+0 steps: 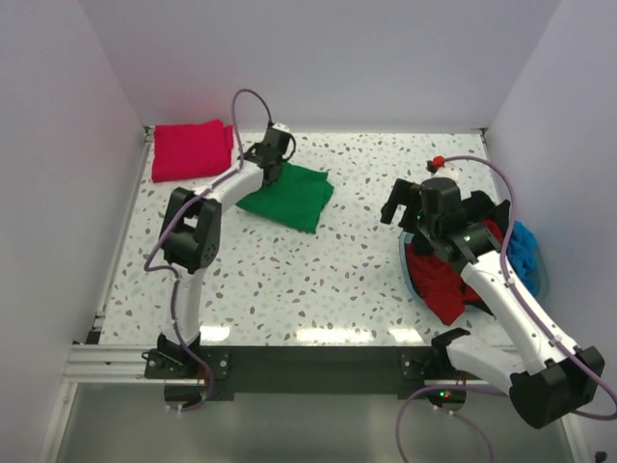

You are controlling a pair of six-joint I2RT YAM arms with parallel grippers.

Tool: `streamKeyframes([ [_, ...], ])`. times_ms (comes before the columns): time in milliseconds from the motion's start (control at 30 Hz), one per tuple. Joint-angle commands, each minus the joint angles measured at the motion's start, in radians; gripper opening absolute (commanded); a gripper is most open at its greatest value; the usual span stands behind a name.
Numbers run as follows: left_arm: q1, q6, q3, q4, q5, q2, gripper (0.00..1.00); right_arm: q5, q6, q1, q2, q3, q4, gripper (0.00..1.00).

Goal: Fold and stack the t-shirts
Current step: Neatly place the folded tshirt to the corner

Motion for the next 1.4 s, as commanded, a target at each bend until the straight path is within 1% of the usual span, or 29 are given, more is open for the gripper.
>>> streamKeyframes([
  [0, 0.055, 0.213, 0.126, 0.076, -0.127, 0.024, 0.0, 0.051, -0.023, -0.001, -0.019, -0.01, -0.014, 0.99],
  [167, 0.135, 0.283, 0.238, 0.095, -0.126, 0.08, 0.0, 0.048, -0.028, -0.002, 0.018, 0.004, 0.003, 0.99],
  [200, 0.148, 0.289, 0.29, 0.089, -0.121, 0.091, 0.0, 0.043, -0.03, -0.001, 0.023, 0.007, 0.005, 0.99],
  [267, 0.179, 0.3, 0.343, 0.086, -0.119, 0.128, 0.0, 0.039, -0.034, -0.001, 0.039, 0.006, 0.008, 0.99],
  [333, 0.195, 0.303, 0.439, 0.057, -0.112, 0.154, 0.0, 0.034, -0.03, -0.001, 0.05, 0.007, 0.005, 0.99],
  [433, 0.224, 0.322, 0.479, 0.082, -0.075, 0.174, 0.0, 0.025, -0.017, -0.001, 0.067, -0.006, 0.02, 0.99],
  [633, 0.254, 0.355, 0.564, 0.139, -0.072, 0.193, 0.0, 0.022, -0.019, -0.001, 0.092, 0.009, 0.012, 0.99],
  [733, 0.274, 0.345, 0.645, 0.11, -0.066, 0.211, 0.0, 0.023, -0.017, -0.001, 0.086, 0.012, 0.009, 0.99],
  [833, 0.288, 0.349, 0.634, 0.124, -0.057, 0.173, 0.0, 0.028, -0.013, -0.001, 0.082, 0.009, 0.009, 0.99],
  [1033, 0.323, 0.302, 0.571, 0.121, -0.014, 0.116, 0.0, 0.026, -0.007, 0.001, 0.093, 0.023, -0.003, 0.99],
  [1200, 0.38, 0.26, 0.512, 0.115, -0.015, 0.11, 0.0, 0.026, 0.001, -0.002, 0.092, 0.018, 0.003, 0.99],
  [1367, 0.458, 0.208, 0.495, 0.109, 0.058, 0.107, 0.0, 0.023, 0.01, -0.001, 0.101, 0.024, 0.006, 0.98],
])
